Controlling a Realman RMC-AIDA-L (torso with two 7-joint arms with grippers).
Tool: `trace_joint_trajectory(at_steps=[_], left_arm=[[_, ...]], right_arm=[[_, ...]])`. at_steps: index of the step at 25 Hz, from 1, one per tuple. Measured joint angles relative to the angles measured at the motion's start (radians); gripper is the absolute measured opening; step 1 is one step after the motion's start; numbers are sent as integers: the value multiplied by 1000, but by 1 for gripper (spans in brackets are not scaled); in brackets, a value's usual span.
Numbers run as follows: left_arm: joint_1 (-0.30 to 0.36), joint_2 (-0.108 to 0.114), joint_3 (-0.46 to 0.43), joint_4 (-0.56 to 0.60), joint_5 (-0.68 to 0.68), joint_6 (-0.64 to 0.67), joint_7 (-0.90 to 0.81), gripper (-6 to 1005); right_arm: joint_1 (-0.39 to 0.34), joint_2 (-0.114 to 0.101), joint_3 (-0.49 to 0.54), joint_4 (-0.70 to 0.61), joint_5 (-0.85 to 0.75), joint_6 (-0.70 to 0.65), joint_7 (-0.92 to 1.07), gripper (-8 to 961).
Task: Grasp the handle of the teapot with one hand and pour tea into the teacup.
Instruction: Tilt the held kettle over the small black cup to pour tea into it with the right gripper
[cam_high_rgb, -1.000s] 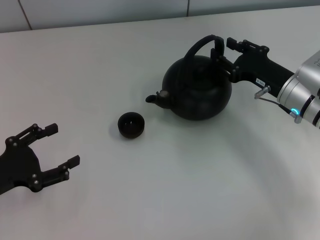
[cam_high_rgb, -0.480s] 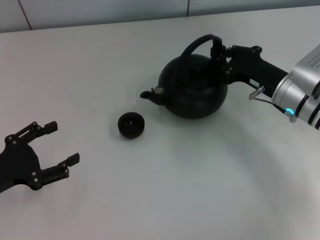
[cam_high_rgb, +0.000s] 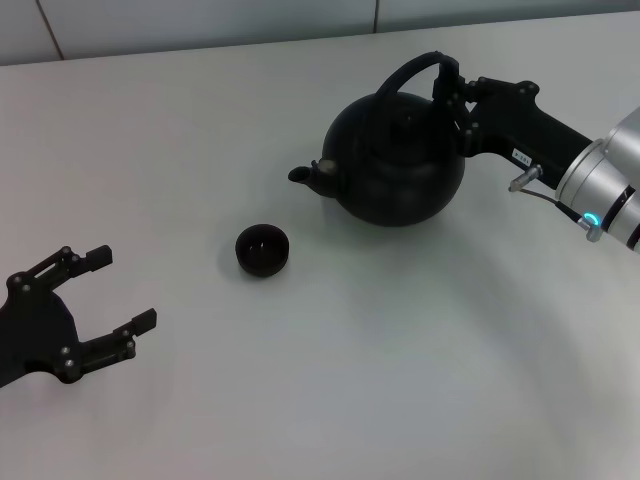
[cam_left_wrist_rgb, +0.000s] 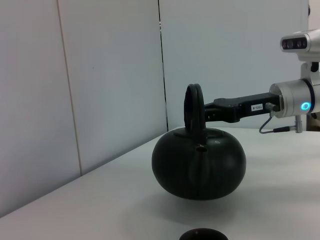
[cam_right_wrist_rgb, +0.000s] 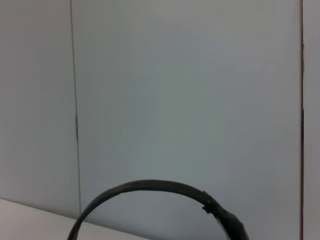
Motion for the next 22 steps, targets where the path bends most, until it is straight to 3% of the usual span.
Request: trace_joint_trajectory(at_steps=[14, 22], left_arm=[[2, 0, 0, -1, 0, 5, 0, 866], [1, 0, 0, -5, 0, 3, 1, 866]], right_arm=[[-8, 0, -4, -42, -5, -2, 42, 69], [-34, 2, -61, -181, -17, -4, 183, 71]])
